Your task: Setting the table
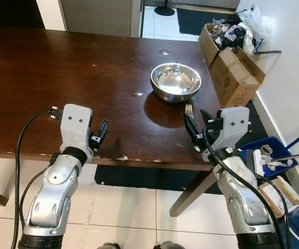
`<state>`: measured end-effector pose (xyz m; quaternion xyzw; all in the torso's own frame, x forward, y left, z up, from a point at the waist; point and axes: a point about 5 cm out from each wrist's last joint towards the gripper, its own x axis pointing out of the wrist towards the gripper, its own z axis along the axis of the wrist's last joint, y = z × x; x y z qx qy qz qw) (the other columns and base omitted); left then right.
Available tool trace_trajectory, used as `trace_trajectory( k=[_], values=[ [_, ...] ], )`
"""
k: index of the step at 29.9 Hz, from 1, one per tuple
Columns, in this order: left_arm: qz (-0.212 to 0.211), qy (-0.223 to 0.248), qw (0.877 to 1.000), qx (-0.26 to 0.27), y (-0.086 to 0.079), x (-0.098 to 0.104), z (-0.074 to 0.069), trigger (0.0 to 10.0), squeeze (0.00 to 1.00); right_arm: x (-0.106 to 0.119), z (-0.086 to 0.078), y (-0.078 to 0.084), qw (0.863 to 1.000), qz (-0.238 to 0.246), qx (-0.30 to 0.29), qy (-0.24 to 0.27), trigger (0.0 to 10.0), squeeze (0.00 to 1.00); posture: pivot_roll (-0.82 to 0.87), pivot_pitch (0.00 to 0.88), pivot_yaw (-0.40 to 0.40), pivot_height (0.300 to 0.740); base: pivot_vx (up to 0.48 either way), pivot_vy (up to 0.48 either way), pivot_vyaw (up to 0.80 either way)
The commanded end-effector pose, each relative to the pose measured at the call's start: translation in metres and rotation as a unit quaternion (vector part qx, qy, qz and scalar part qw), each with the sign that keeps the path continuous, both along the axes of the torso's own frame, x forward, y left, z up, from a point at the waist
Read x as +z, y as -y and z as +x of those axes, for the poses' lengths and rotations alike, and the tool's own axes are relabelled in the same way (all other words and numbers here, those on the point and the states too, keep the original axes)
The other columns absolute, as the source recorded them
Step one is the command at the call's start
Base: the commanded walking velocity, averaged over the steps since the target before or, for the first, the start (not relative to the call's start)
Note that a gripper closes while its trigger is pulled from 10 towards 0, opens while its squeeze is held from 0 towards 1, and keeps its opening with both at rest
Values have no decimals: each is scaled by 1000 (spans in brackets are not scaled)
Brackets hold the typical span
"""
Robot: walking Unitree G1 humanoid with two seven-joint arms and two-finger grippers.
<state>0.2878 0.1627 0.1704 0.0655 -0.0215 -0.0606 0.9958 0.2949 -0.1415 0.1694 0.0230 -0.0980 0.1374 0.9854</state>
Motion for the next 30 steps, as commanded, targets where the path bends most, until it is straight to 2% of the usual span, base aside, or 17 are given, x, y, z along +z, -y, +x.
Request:
trace_trajectory(
  k=[1, 18, 30],
  values=[
    [-1, -8, 1000, -1, 2, -4, 0, 10000, 0, -4, -2, 4, 1000, 9, -7, -5, 10000, 0, -118, 46, -22, 740, 0, 0, 0],
    [-1, -7, 1000, -4, 4, -5, 2, 10000, 0, -2, -2, 4, 1000, 22, -4, -6, 10000, 0, -120, 39, -20, 740, 0, 0, 0],
    [2, -6, 1000, -4, 3, -4, 3, 10000, 0, -3, -1, 2, 1000, 24, 0, -7, 10000, 0, -117, 31, -15, 740, -383, 0, 0]
  ],
)
